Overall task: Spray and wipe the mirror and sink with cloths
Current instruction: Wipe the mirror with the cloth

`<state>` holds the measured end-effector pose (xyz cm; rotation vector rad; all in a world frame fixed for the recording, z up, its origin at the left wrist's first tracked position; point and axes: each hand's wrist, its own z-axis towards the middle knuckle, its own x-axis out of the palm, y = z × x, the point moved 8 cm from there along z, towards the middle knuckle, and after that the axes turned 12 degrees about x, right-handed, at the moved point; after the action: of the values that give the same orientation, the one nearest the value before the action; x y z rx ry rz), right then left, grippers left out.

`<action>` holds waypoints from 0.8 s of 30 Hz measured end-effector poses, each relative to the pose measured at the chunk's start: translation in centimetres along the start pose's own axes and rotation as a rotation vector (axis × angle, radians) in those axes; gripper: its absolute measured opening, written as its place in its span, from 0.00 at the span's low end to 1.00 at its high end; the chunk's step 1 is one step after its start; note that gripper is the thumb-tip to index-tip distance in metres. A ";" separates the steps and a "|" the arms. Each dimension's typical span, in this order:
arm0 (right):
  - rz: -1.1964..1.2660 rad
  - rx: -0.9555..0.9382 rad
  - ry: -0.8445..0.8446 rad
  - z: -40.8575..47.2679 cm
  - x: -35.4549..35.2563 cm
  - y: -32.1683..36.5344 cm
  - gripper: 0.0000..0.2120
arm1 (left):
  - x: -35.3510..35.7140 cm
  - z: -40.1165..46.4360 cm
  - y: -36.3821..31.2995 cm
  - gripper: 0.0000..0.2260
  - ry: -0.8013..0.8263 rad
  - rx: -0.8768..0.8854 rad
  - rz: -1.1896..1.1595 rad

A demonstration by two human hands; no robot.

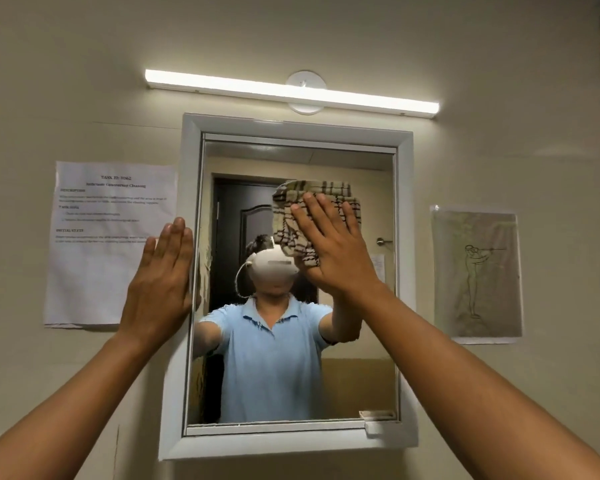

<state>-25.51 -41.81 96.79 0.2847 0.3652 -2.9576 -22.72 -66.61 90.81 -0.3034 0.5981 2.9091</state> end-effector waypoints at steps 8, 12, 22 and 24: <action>0.093 0.215 -0.073 -2.8 -0.5 -6.5 0.38 | 0.0 -1.3 -1.1 0.34 0.075 -0.065 -0.004; 0.100 0.268 -0.097 -6.2 0.2 -7.2 0.38 | 0.1 -1.7 -2.1 0.34 0.114 -0.081 0.009; 0.132 0.280 0.008 -10.9 1.1 -1.9 0.35 | 0.4 -2.3 -1.9 0.39 0.160 -0.102 0.012; 0.128 0.275 0.005 -9.5 0.8 -1.0 0.36 | 0.4 -2.3 -2.0 0.40 0.152 -0.099 -0.002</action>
<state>-24.90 -38.56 87.79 0.3332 -0.0602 -2.8764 -22.37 -65.67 87.91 -0.5410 0.4744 2.9378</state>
